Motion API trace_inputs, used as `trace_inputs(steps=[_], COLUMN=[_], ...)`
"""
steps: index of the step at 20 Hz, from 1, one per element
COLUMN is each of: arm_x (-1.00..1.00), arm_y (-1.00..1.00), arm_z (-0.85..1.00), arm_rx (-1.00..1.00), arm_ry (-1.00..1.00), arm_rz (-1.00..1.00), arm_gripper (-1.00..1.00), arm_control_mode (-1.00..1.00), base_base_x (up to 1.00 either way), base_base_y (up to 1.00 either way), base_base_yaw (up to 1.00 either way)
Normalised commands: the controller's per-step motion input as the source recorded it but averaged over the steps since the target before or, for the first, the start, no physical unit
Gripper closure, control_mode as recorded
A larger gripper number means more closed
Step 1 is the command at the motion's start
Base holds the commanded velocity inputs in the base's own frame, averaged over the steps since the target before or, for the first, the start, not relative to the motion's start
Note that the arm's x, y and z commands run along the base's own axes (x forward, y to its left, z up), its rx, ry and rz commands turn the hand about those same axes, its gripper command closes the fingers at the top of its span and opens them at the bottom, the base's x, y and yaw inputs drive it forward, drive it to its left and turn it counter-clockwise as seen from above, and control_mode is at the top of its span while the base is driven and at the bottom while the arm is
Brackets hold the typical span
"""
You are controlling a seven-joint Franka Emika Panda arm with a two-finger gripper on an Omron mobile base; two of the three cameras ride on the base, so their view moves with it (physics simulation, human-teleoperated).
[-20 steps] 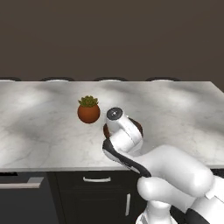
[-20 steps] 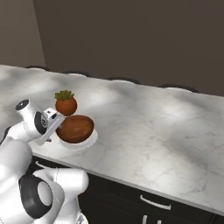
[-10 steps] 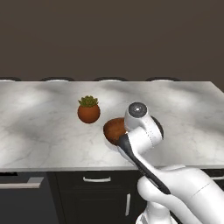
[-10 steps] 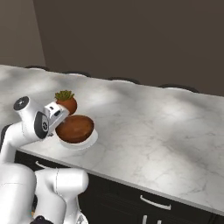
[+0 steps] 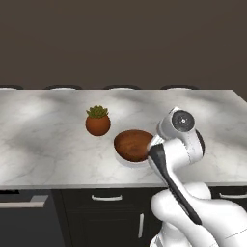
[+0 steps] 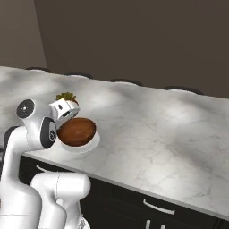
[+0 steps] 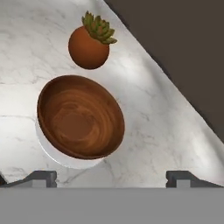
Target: Move the bowls from the cabinet to the plates on the dining table.
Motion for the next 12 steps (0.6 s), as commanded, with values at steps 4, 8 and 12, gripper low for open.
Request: trace_inputs(steps=[4, 8, 12], arm_x=[-0.02, 0.0, -0.03], arm_y=[-0.23, -0.01, 0.0], arm_z=[0.83, 0.72, 0.71], arm_rx=[0.16, 0.15, 0.19], arm_ry=[-0.18, -0.16, -0.15], arm_rz=[-0.09, -0.07, -0.05], arm_gripper=[-1.0, -1.0, -1.0], arm_control_mode=[-1.0, -1.0, -1.0], base_base_x=[0.0, 0.0, 0.0], base_base_y=[0.0, 0.0, 0.0], base_base_yaw=[0.0, 0.0, 0.0])
